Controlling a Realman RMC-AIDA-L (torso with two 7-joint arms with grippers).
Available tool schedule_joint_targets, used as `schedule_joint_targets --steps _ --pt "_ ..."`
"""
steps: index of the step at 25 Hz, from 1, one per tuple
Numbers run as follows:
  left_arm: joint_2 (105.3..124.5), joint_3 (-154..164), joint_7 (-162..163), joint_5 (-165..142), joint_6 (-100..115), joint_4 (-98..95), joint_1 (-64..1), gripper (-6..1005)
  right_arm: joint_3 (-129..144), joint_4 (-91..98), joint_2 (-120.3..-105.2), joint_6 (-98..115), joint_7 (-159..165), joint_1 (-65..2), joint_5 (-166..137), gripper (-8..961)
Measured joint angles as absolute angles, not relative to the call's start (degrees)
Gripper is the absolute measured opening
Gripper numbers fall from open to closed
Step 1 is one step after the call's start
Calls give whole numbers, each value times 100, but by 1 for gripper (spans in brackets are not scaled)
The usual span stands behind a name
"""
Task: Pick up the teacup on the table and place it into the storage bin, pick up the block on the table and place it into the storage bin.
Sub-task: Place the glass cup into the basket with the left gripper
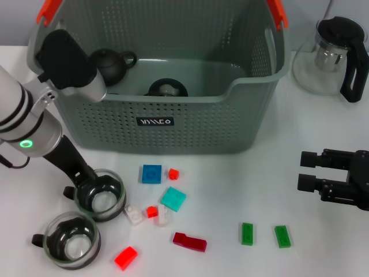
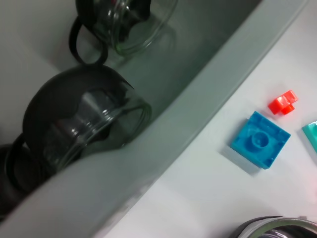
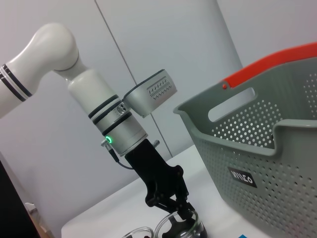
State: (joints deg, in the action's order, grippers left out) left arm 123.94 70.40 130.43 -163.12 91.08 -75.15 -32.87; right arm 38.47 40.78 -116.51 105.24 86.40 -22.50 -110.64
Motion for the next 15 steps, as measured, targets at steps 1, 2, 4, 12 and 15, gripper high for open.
schedule_joint_targets --steps 1,2,4,12,15 --pt "12391 6978 13007 -16252 9164 -7578 -3282 50 3847 4078 -11649 10528 8640 -2250 -11063 673" --pt "12392 6860 12927 -16145 9282 -7655 -3275 47 3844 4078 -11646 10530 8640 -2250 -11059 673" --pt "12391 6457 12651 -15793 9615 -7807 -3284 42 3826 4078 -11645 10531 8640 -2254 -11058 673" --pt "11733 4186 11189 -13526 11458 -6224 -3804 45 3796 4077 -11646 10535 8640 -2277 -11061 674" --pt "11507 3887 10939 -12571 11715 -5438 -3837 46 3791 4034 -11646 10538 8640 -2281 -11063 674"
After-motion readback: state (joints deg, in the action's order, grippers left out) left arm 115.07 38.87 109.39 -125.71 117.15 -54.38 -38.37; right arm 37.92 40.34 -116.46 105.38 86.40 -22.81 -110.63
